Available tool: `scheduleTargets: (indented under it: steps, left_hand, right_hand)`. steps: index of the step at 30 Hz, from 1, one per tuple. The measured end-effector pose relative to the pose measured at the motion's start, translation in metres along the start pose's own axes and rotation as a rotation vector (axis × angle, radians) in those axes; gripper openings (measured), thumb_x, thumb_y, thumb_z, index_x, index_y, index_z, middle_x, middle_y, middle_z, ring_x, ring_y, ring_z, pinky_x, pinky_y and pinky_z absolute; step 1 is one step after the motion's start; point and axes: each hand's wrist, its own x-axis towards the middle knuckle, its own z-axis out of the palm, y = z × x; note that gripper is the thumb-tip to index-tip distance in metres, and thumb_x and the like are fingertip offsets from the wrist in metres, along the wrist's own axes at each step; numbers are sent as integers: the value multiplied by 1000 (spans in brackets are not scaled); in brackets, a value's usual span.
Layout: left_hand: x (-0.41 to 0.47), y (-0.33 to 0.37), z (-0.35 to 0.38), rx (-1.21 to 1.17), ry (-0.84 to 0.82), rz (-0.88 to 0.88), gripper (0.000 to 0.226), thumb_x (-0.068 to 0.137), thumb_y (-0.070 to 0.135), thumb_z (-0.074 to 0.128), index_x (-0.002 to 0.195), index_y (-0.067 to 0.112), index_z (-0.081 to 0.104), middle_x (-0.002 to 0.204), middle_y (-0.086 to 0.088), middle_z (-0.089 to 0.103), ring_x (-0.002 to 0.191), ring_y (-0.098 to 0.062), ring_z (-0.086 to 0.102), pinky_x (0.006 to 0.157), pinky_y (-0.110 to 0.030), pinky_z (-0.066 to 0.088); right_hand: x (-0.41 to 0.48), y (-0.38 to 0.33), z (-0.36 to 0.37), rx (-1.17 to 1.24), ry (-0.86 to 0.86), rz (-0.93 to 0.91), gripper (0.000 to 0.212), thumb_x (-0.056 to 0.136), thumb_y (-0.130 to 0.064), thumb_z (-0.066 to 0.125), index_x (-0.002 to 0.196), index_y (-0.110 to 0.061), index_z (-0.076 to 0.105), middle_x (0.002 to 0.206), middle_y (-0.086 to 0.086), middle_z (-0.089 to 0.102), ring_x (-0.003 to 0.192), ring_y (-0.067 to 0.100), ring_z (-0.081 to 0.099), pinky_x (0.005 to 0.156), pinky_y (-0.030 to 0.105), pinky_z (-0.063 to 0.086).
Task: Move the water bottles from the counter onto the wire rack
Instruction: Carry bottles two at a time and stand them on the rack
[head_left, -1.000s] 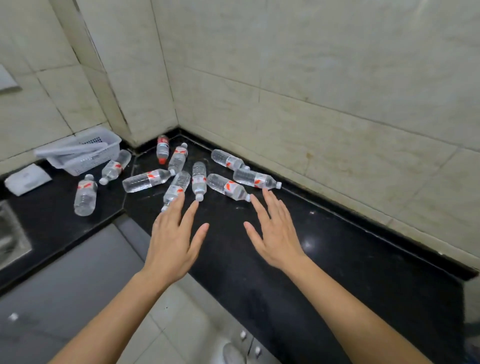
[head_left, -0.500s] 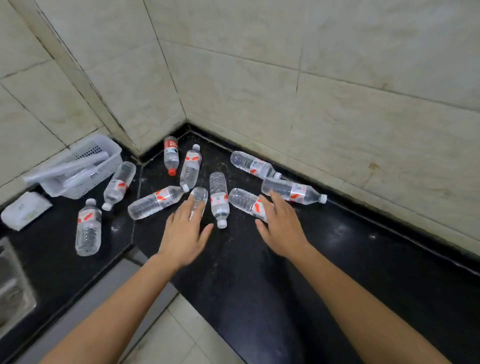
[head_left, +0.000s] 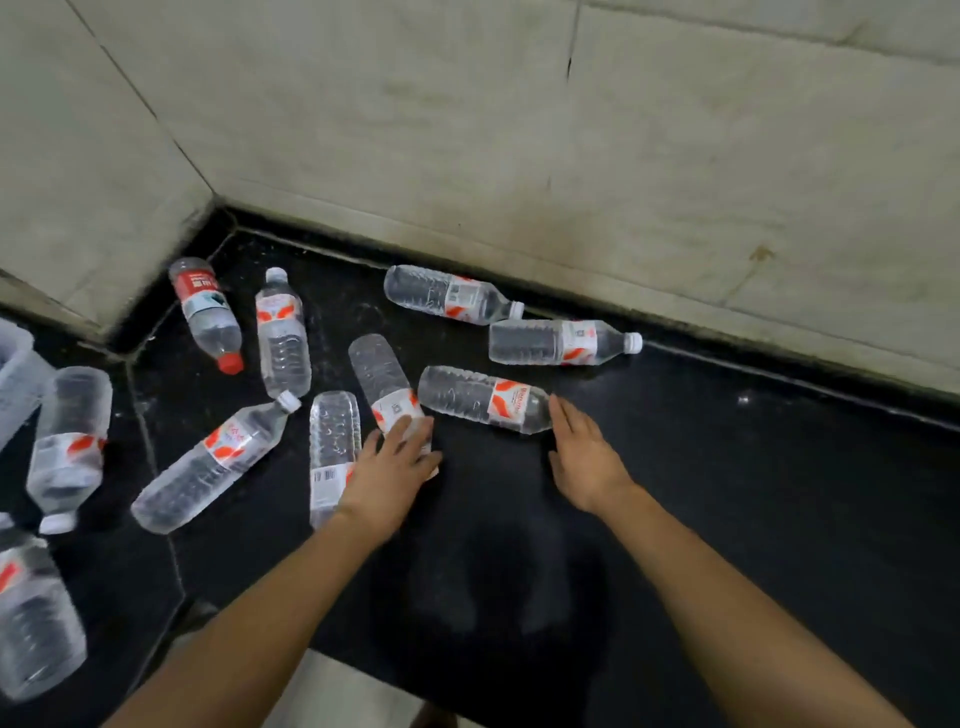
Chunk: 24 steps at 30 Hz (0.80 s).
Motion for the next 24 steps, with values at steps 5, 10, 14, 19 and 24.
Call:
scheduleTargets:
  steps: [5,10,14,19,24]
  left_hand:
    - [13,4,14,-73,111,-13,49,96,33,60,143,34,48,165,-14,10,147,-42,9,110,-54,31]
    - [13,9,3,-49,116,15,49,96,18,58,144,24,49,166,-16,7,150,-44,8,116,-55,24]
    - [4,-2,-9,-3,203,65,43,73,15,84,114,20,73,146,-18,46,130,-42,45,86,-49,55]
    - [-14,-26,-25,-345,530,83,44,67,12,85,107,23,70,131,-13,63,111,-44,60,72,-53,58]
    - [-23,-53,-77,-1111,666,-139,33,88,15,75,120,21,70,121,-5,71,118,-27,61,103,-44,48]
  right_hand:
    - [-4,-9,21,-50,151,106,82,99,-10,55,162,-15,4,160,7,26,132,31,39,103,42,48]
    - [-20,-29,33,-13,52,170,76,106,-27,45,162,-14,-4,148,9,44,128,28,48,102,42,46]
    - [-42,-35,24,28,-4,193,77,106,-35,43,161,-13,-7,153,12,41,132,30,47,106,44,45]
    - [-84,-20,-13,84,-61,147,86,103,-40,46,160,-25,-17,145,18,51,125,34,56,102,43,47]
    - [-110,-21,-66,120,88,28,59,103,-41,42,157,-36,19,131,12,63,114,36,62,87,39,48]
